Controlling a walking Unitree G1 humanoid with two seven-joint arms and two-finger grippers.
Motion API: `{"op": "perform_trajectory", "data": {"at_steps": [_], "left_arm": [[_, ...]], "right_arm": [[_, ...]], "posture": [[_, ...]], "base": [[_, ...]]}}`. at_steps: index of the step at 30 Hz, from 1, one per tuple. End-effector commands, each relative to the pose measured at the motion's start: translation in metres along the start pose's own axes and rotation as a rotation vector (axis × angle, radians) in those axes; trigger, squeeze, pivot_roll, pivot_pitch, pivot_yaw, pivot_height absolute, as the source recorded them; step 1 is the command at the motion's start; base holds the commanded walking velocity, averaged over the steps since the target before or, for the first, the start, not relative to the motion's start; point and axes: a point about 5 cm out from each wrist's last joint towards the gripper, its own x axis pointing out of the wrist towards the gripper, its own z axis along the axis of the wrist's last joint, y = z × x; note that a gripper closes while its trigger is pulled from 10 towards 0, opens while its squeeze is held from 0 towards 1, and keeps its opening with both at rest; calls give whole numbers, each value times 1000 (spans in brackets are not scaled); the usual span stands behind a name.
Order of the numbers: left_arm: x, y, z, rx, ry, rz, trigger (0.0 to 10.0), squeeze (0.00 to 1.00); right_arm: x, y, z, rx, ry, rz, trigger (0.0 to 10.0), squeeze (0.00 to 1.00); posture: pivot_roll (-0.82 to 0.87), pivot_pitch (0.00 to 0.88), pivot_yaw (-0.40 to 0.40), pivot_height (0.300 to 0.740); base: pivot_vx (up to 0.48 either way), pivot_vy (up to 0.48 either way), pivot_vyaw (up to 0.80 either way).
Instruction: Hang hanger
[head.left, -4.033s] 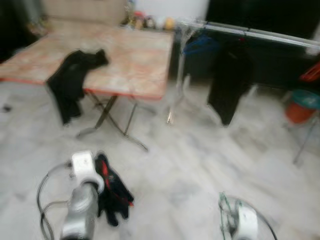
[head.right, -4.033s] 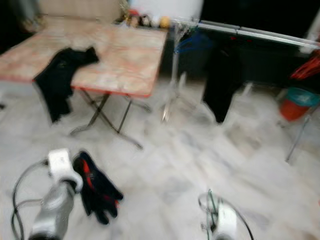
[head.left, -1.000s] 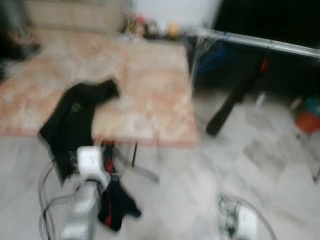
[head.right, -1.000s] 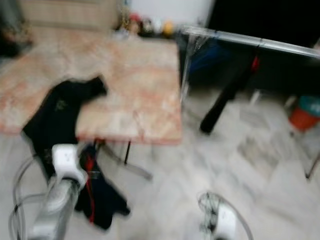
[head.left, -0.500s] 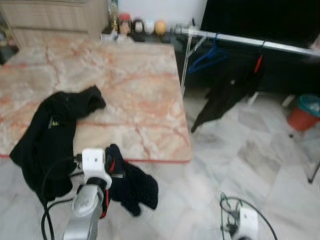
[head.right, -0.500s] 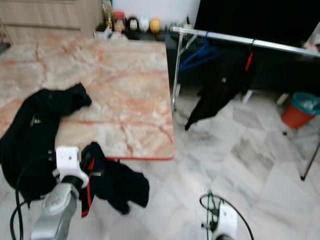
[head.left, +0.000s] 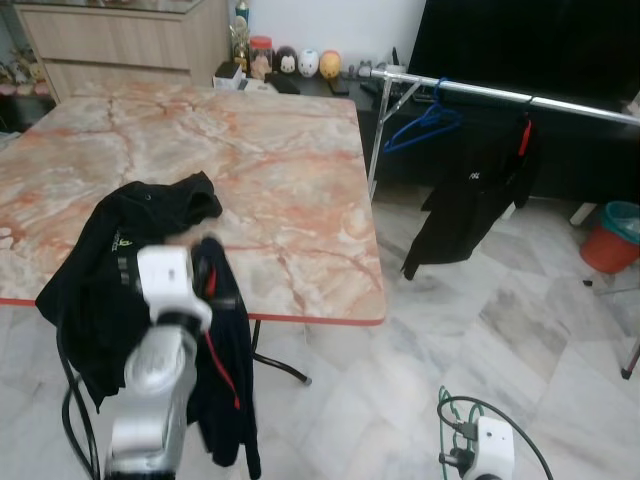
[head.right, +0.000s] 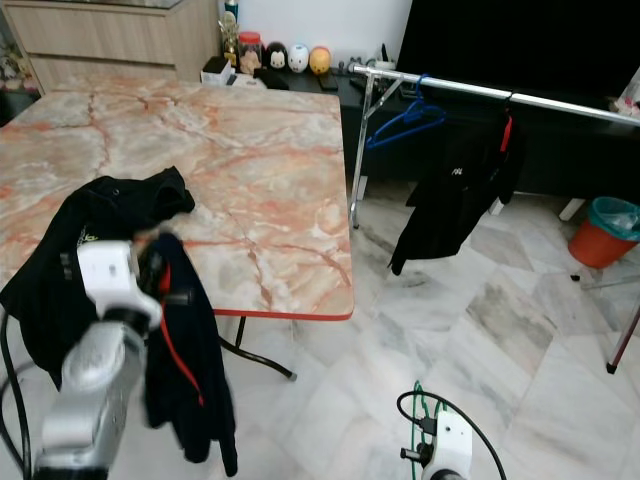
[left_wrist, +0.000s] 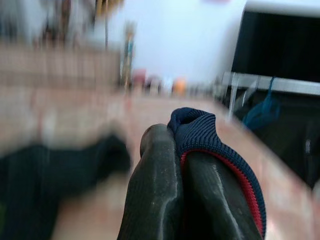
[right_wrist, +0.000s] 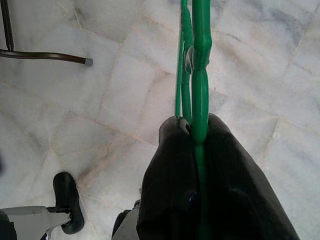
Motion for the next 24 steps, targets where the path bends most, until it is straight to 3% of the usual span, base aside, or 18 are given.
{"op": "perform_trajectory", "data": {"at_steps": [1,14,15,17,24], "left_arm": [[9,-1,24,-3,-83,-7,10000,0],[57,4,94,60,-307,7,10000,0],[70,3,114,83,-353,2,10000,0],[76,3,126,79,-382,-9,10000,0],[72,-5,108,31,-338,-7,10000,0]], "right_arm": [[0,-2,2,8,-7,-10,10000,0],[1,-1,4,20,-13,-14,10000,0],[1,-1,4,16,-12,-13,10000,0],[1,-1,4,19,-13,-15,10000,0],[1,-1,4,34,-21,-22,10000,0]], "posture": [[222,0,-83,740],[230,0,-90,740],[238,0,-87,740],[225,0,-77,740],[212,0,-75,740]], "base": [[0,0,0],[0,0,0],[0,0,0],[0,0,0],[0,0,0]]}}
